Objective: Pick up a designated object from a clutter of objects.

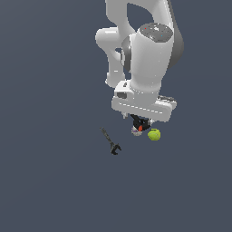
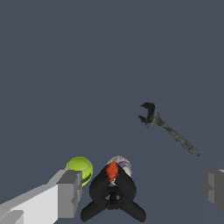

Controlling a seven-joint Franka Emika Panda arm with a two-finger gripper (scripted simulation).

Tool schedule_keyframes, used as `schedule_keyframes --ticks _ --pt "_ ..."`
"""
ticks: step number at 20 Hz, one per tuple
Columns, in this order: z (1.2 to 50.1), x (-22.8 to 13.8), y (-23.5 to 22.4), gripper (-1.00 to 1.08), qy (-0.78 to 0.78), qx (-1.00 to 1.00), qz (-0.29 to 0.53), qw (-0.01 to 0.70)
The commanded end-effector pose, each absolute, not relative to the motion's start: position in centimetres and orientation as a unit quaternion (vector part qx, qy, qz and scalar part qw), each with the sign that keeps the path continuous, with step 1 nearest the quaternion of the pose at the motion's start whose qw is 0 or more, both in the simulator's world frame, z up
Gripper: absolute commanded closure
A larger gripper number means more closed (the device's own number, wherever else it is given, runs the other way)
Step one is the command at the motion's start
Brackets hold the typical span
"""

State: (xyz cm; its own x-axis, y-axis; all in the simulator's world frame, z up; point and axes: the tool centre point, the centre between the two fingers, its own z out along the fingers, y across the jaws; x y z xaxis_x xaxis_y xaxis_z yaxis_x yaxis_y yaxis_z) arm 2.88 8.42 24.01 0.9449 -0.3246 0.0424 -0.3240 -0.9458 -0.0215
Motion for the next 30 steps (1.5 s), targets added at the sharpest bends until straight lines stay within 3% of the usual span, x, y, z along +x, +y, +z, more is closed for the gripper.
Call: schedule_keyframes --ticks 1,18,30 --pt "22.4 2.7 9.8 -0.92 0.182 -0.983 -0.021 0.006" --pt "12.3 -0.4 18.6 -0.92 0.288 -0.958 -0.006 0.001" --pt "9.3 -2.0 21.2 -0.92 0.32 -0.948 0.0 0.0"
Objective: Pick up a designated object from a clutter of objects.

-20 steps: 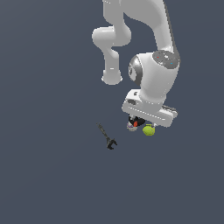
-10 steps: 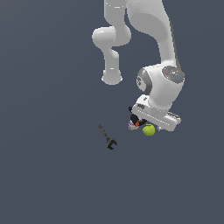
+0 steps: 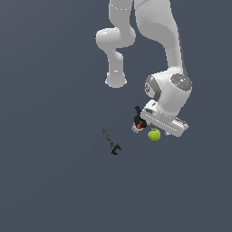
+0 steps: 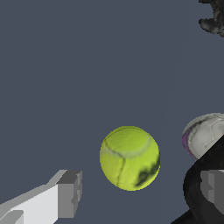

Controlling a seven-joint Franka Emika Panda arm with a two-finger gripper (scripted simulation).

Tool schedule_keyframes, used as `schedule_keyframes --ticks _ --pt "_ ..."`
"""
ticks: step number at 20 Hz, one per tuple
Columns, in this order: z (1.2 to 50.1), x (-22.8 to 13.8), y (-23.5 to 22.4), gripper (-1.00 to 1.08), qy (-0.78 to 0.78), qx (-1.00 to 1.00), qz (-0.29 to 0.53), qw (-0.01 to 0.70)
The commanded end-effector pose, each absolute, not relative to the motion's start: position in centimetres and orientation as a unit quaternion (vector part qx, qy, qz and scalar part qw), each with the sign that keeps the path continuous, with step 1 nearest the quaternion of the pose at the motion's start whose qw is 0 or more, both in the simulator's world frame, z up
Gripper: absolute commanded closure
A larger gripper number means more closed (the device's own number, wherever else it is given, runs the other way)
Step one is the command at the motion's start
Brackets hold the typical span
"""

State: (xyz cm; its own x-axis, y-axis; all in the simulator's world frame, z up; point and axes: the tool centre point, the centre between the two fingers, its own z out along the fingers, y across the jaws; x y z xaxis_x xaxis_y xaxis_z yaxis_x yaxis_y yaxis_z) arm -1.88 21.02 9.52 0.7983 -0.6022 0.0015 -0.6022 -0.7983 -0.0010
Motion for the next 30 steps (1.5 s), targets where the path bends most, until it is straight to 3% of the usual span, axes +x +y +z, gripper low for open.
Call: schedule_keyframes --ticks 1,21,22,30 --pt "9.2 -2.1 21.2 -0.92 0.32 -0.947 0.0 0.0" --pt "4.2 -2.1 21.2 -0.92 0.32 -0.947 0.0 0.0" --pt "4.2 -2.1 21.2 1.08 0.32 -0.947 0.0 0.0" --pt "4.2 -2.1 21.2 1.08 0.32 -0.947 0.0 0.0"
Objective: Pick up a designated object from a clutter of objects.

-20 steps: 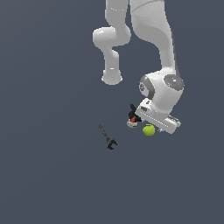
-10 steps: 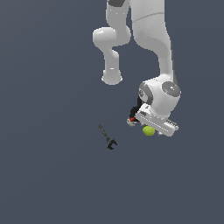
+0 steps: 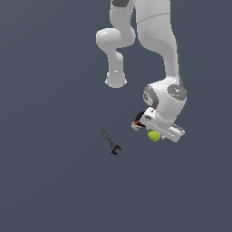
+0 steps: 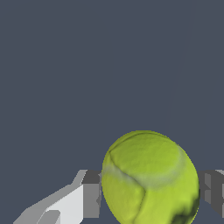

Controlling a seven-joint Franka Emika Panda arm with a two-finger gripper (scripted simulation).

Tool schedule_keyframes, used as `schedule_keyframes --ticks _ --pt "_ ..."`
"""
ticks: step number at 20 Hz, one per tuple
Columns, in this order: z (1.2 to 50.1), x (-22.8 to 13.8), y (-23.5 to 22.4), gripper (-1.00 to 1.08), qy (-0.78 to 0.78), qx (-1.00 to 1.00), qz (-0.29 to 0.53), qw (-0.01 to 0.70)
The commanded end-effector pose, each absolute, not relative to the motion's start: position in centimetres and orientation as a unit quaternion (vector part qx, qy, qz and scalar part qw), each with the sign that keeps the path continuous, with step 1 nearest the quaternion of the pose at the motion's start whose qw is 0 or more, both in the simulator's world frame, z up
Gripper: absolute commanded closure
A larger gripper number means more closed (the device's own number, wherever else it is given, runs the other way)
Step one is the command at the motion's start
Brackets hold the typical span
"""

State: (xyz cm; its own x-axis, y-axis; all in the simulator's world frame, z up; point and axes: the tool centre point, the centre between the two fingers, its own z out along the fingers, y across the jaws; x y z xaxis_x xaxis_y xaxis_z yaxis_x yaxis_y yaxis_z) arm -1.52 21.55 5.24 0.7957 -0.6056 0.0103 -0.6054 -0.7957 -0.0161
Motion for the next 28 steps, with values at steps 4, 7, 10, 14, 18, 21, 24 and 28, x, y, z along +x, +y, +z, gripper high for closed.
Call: schedule_keyframes --ticks 4,7,10,14,18,21,24,28 --pt "5.4 -1.5 21.5 1.08 0.32 -0.947 -0.008 0.006" --pt "5.7 -1.7 21.2 1.08 0.32 -0.947 -0.008 0.006" --pt "6.4 -2.0 20.7 1.08 0.32 -0.947 -0.008 0.006" --pt "7.8 -2.6 19.6 1.08 0.32 -0.947 -0.008 0.005" --pt "9.8 -3.4 18.1 1.08 0.32 -0.947 -0.007 0.005" --pt "11.6 -4.2 16.8 1.08 0.32 -0.947 -0.007 0.005" --pt "13.7 -5.1 15.3 1.08 0.32 -0.947 -0.006 0.004" --pt "16.5 -6.3 13.3 1.08 0.32 -0.947 -0.005 0.004"
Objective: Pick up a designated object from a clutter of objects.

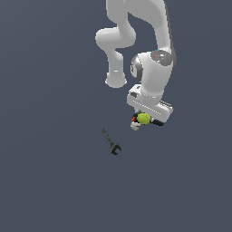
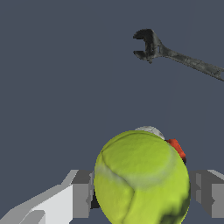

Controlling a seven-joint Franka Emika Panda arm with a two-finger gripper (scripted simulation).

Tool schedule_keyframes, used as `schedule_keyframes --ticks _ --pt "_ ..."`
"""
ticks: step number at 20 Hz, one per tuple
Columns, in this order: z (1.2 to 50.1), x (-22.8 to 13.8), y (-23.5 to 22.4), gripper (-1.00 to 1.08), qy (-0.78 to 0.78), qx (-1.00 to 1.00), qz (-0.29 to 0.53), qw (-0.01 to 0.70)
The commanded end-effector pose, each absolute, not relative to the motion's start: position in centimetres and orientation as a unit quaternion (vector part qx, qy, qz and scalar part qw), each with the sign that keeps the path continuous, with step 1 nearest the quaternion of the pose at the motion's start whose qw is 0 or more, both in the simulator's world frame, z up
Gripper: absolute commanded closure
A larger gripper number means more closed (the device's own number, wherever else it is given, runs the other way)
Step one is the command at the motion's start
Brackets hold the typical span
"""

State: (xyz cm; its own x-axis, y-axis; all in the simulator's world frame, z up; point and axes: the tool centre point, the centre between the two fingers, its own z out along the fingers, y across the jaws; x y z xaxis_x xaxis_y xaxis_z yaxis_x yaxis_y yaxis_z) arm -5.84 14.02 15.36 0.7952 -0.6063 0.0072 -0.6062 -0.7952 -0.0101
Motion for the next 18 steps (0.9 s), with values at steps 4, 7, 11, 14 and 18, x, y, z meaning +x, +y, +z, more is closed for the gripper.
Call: schedule_keyframes --ticks 4,7,11,14,18 --pt "19.3 -7.4 11.2 1.08 0.32 -0.947 -0.004 0.004" --pt "21.5 -8.3 9.7 1.08 0.32 -0.947 -0.003 0.004" --pt "24.6 -9.5 7.5 1.08 0.32 -0.947 -0.002 0.004" --pt "27.1 -10.5 5.8 1.08 0.32 -0.947 -0.002 0.004" --pt "30.1 -11.6 3.6 1.08 0.32 -0.947 -0.001 0.003"
